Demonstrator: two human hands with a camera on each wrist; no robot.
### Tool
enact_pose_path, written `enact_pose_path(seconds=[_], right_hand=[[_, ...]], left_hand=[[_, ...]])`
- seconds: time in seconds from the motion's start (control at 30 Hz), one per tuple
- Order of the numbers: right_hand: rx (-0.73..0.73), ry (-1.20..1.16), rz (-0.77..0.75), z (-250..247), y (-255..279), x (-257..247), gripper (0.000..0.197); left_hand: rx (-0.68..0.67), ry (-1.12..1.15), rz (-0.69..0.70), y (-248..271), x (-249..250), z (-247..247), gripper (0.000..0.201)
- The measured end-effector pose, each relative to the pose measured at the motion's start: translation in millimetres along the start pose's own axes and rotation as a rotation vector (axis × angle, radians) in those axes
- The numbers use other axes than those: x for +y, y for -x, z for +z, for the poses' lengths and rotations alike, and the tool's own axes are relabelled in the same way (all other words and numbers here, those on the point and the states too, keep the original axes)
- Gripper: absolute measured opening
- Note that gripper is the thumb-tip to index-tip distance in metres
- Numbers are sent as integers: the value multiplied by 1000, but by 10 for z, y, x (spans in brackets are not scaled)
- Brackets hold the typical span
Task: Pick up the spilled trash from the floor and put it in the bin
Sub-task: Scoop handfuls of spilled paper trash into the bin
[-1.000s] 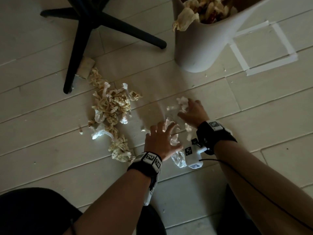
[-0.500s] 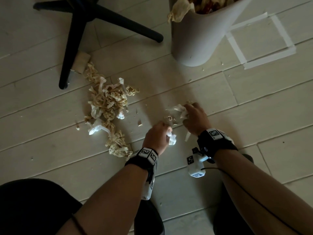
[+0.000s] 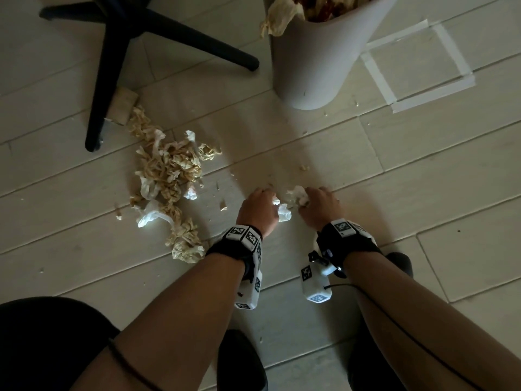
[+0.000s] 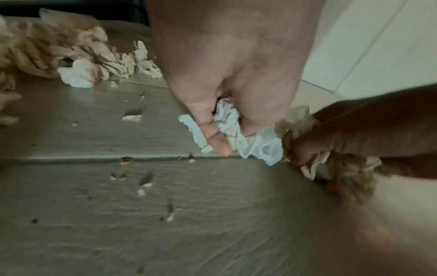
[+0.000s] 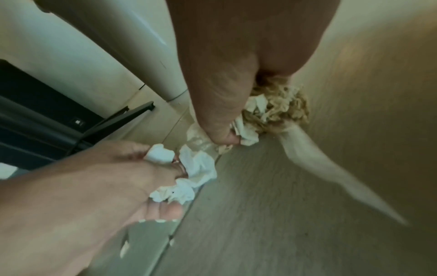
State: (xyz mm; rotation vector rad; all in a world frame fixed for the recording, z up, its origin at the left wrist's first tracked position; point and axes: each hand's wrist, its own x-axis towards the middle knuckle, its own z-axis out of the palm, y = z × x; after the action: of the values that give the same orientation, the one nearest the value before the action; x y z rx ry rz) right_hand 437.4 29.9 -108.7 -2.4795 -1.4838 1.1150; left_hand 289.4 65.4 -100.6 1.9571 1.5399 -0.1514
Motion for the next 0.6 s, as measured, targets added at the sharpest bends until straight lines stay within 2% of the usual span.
enact_pose_path(seconds=[0.07, 0.13, 0.2, 0.27, 0.37, 0.43, 0.5, 0.6], right_hand=[[-15, -170, 48, -55, -5, -24, 27], [-48, -521, 154, -100, -8, -35, 22], [-140, -907, 251, -146, 1, -81, 22], [-283, -1214, 255, -301, 84, -166, 22], [-486, -1564, 175, -543, 167, -205, 32], [-517, -1664, 131, -627, 148, -182, 37], [-506, -1624, 82, -661, 121, -212, 42], [-478, -1511, 30, -722, 109, -343, 23]], left_hand=[[15, 148, -39, -45, 83, -45, 20], [60, 302, -36, -71, 187, -86, 19], [122, 416, -24, -76, 316, -136, 16], [198, 514, -8, -81, 449, -206, 15], [262, 587, 27, -123, 592, -368, 13], [242, 586, 67, -174, 627, -460, 11], [213, 560, 113, -185, 644, -525, 13], [148, 567, 144, -161, 620, -558, 26]])
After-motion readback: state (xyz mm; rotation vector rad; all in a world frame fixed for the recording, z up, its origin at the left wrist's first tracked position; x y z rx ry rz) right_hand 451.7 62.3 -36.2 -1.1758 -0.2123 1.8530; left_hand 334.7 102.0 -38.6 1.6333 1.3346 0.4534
